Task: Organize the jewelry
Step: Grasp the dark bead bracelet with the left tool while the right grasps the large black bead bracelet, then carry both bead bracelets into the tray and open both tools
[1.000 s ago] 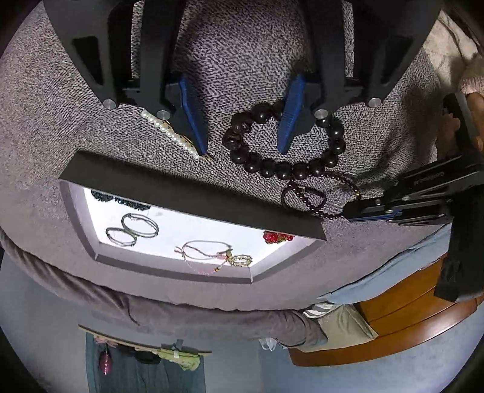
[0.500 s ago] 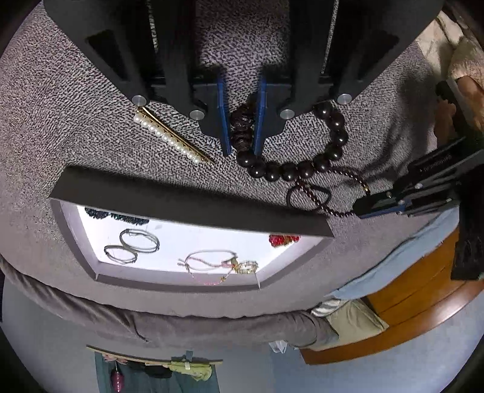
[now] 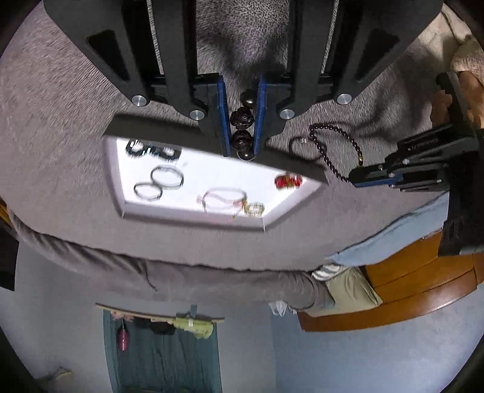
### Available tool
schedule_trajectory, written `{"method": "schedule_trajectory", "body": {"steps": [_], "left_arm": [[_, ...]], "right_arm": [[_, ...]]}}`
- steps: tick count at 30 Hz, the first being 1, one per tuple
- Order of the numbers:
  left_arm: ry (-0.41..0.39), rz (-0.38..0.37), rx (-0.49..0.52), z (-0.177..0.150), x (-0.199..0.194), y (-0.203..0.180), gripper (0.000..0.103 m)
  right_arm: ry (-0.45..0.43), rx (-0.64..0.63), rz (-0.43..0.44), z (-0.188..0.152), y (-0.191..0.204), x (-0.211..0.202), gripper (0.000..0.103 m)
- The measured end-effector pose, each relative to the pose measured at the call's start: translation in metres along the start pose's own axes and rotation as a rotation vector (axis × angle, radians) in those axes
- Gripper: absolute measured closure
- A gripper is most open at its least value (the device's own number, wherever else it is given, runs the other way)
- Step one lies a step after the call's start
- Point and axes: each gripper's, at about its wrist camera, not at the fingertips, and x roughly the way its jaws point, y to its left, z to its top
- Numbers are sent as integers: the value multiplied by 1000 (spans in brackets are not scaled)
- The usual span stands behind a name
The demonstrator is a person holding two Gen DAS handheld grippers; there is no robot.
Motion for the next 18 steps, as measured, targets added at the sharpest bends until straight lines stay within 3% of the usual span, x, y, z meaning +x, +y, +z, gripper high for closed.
{"method": "schedule_trajectory", "body": {"steps": [10,18], "left_arm": [[-71,27,70,50,-14,-9,96],[-77,-30,49,94,27,-21,96]], "right_arm": [[-110,-2,-84,43,-26,-20,88],[-129,21,-99,75,-43,9,88]]}}
